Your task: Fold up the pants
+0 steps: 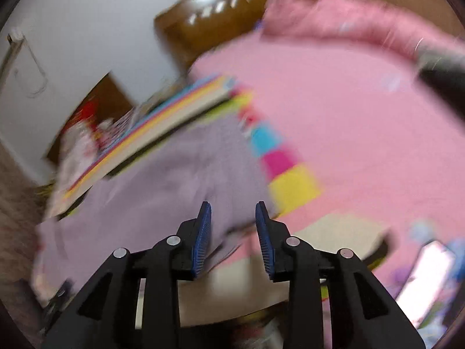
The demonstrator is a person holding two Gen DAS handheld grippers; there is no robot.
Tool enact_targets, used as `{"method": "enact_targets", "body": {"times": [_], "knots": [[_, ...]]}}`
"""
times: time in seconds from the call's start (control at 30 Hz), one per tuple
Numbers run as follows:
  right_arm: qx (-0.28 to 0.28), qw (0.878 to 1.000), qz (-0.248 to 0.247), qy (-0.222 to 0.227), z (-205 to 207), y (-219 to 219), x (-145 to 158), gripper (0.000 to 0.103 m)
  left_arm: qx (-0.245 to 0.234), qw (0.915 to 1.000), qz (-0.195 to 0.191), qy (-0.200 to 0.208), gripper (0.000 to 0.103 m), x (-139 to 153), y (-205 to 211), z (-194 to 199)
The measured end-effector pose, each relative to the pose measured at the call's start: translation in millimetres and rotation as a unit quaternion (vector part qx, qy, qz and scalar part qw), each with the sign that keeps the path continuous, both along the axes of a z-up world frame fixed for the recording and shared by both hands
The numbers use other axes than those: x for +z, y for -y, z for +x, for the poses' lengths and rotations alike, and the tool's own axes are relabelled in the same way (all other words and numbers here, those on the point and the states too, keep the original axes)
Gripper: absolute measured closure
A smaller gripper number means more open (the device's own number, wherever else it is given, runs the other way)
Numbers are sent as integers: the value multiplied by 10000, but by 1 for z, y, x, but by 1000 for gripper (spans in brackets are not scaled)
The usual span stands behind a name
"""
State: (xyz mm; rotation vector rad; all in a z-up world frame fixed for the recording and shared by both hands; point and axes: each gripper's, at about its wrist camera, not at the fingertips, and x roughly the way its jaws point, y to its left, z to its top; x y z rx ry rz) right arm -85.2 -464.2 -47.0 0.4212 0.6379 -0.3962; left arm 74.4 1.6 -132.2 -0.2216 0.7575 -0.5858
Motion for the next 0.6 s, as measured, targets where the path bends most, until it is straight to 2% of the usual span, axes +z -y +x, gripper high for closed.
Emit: {"method": "enact_targets", "body": {"times": [0.03,0.1,0.13,0.2,0.27,0.33,0.37,0.4,0.47,0.5,0.57,0.6], "knots": [[204,9994,-248,87,2,-14,10,71,-18,9999,76,69,41,0,3,-2],[717,9969,-286,155,13,-42,14,69,-89,9998,152,136,32,1,10,-3],[1160,9928,-259,116,25,-63,11,69,-120,9997,144,138,27,2,11,-4],[1596,9866,-340,-37,42,-91,-3,65,-124,9998,105,115,21,2,10,-5],[1754,9825,-372,-500,63,-110,-28,64,-45,10000,52,63,18,5,4,-6],[1760,9794,-152,-974,76,-113,-56,63,134,9997,-180,52,15,13,-20,-7],[1721,9798,-123,-1014,77,-112,-61,63,200,9994,-254,83,15,16,-30,-8],[1672,9812,-170,-954,75,-112,-58,63,378,9986,-339,168,12,22,-49,-9],[1452,9825,-374,-1104,79,-120,-44,62,857,9950,-381,351,8,32,-87,-9],[1497,9836,-560,-838,83,-133,-25,61,1240,9906,-400,427,5,36,-115,-8],[2093,9752,-643,-318,101,-168,1,58,1923,9791,-497,424,5,37,-166,-3],[2655,9617,-675,-68,118,-198,15,57,2400,9683,-621,320,5,34,-200,1]]}}
